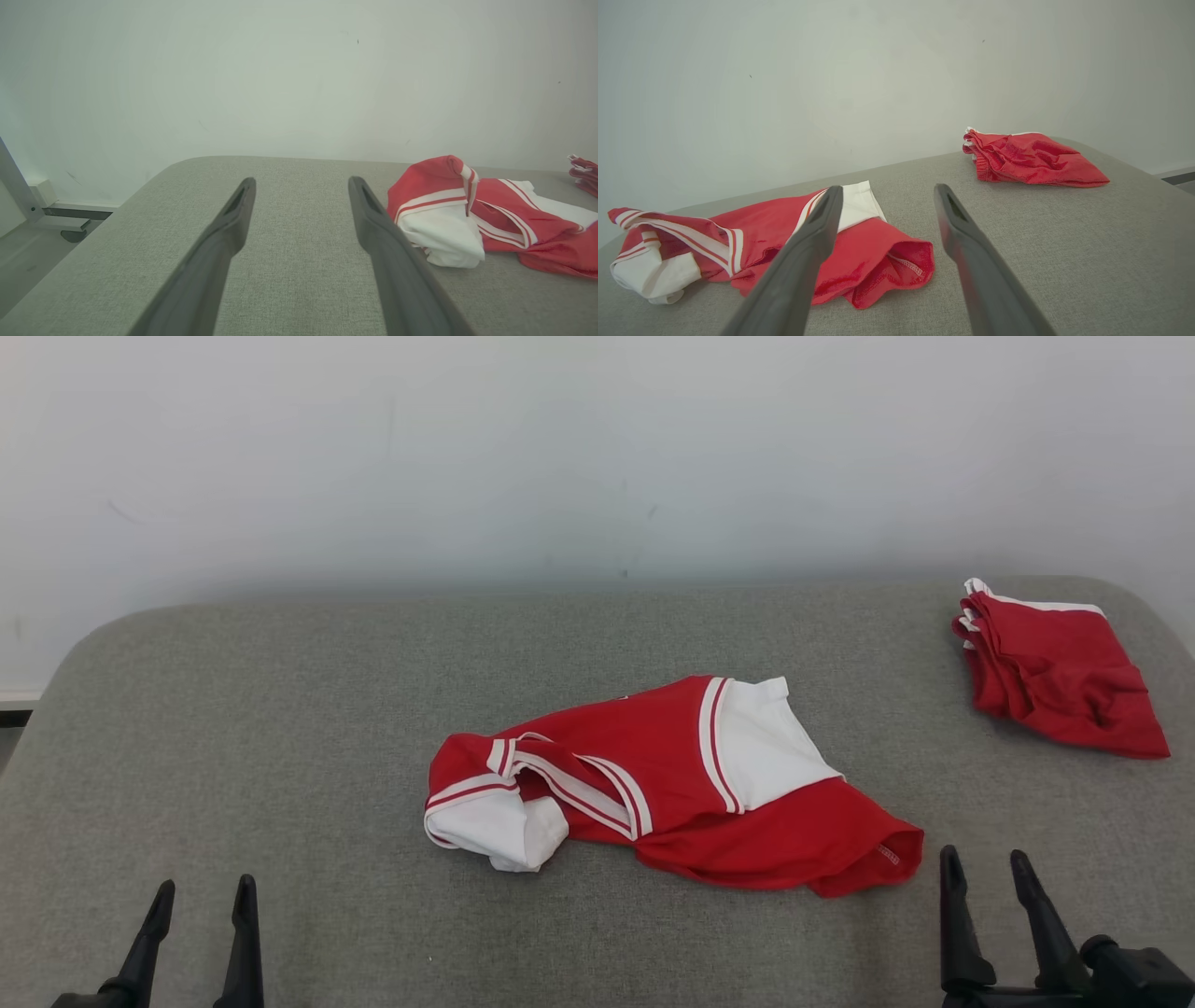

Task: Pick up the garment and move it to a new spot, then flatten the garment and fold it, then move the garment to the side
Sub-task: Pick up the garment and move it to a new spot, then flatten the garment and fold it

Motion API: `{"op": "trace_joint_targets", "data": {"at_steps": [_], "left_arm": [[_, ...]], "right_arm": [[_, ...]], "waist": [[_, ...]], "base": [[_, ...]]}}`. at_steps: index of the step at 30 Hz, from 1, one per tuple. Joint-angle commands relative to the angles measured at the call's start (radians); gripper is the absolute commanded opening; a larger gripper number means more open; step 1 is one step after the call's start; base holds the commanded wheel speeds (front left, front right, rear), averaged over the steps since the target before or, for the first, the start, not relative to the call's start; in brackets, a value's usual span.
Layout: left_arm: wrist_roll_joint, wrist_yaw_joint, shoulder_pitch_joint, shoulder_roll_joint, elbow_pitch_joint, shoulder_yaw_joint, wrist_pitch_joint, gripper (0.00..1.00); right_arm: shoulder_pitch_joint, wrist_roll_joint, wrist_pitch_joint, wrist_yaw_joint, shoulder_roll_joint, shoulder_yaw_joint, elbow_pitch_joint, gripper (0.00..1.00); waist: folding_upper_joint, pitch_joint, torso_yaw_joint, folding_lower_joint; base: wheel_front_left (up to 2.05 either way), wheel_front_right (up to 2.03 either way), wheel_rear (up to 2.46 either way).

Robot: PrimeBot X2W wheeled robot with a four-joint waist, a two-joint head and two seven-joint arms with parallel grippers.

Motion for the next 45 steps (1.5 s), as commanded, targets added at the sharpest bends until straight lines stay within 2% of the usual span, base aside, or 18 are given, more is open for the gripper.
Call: {"op": "trace_joint_targets", "data": {"at_steps": [1, 7, 18, 45], "left_arm": [[0.012, -0.008, 0.010, -0.012, 0.006, 0.010, -0.003, 1.00], [0.044, -0.034, -0.007, -0.040, 0.028, 0.030, -0.003, 1.00], [0.082, -0.050, -0.019, -0.057, 0.042, 0.045, -0.003, 1.00], [0.095, -0.050, -0.026, -0.048, 0.046, 0.039, -0.003, 1.00]], "right_arm": [[-0.004, -0.004, -0.001, -0.003, 0.000, 0.012, 0.008, 1.00], [-0.016, 0.001, -0.006, -0.003, 0.000, 0.044, 0.031, 1.00], [-0.030, 0.005, -0.018, -0.003, 0.000, 0.069, 0.058, 1.00], [-0.023, -0.039, 0.002, -0.003, 0.000, 0.072, -0.001, 1.00]], "waist": [[0.0000, 0.003, -0.002, 0.0000], [0.0000, 0.011, 0.000, 0.0000], [0.0000, 0.019, 0.007, 0.0000], [0.0000, 0.023, 0.009, 0.0000]], "base": [[0.00, 0.00, 0.00], [0.00, 0.00, 0.00], [0.00, 0.00, 0.00], [0.00, 0.00, 0.00]]}}
